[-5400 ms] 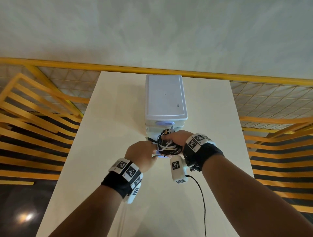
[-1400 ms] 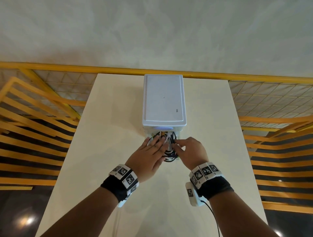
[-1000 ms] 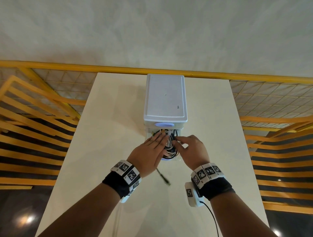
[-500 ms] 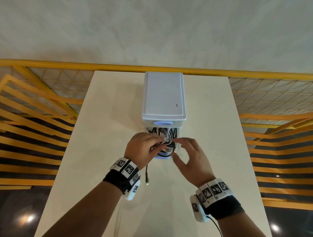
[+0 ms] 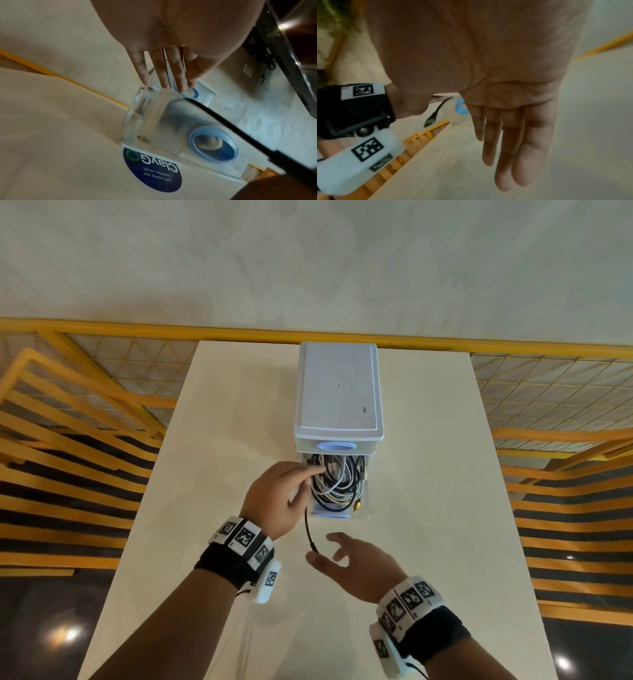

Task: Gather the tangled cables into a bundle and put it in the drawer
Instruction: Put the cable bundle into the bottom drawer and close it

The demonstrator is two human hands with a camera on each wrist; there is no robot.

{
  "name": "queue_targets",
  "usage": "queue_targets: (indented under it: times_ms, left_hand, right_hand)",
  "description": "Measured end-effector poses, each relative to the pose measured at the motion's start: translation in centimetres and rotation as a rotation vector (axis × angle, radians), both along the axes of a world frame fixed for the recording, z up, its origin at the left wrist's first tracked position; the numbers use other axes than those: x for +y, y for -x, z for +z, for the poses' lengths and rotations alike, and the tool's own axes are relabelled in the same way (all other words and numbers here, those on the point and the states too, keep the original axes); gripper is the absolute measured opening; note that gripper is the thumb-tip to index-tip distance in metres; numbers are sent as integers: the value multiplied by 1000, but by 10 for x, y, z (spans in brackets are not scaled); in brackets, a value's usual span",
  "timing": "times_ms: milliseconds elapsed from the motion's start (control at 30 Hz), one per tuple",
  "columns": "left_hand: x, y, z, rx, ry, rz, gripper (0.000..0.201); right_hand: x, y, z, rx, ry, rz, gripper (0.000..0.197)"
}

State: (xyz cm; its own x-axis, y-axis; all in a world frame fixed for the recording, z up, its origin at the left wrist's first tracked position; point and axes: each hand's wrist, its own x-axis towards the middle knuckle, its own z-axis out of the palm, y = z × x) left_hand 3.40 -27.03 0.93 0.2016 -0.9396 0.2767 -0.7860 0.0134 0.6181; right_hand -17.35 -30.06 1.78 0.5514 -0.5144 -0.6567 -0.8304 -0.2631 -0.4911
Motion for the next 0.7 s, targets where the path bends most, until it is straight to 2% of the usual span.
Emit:
queue_targets:
  times_ms: [33,133,200,333,400,533,700]
  left_hand:
    - [4,-3,-2,10,10,15,41]
    - [14,-9,-3,6,-3,37,41]
    - [20,-10,0,-6,-15,-1,37]
    - [22,-6,5,-62,-63,-183,27]
    - [17,-3,2,-114,-58,-218,24]
    - [2,1,-5,-189,-56,-167,25]
    - [-3,2,-3,-196,-112,-133,13]
  right_hand:
    - [5,-8,-4,-33,-81,-6,81]
    - [11,-20,-12,-177,-238,-109,37]
    - [7,-18,-3,-228,-214,-145,30]
    - [-16,-1,28,-236,68,-99,29]
    - [-30,2,39,-250,189,-113,27]
    - [-53,4,34,-288,425,-30,27]
    - [-67,14,9,-367,614,-94,10]
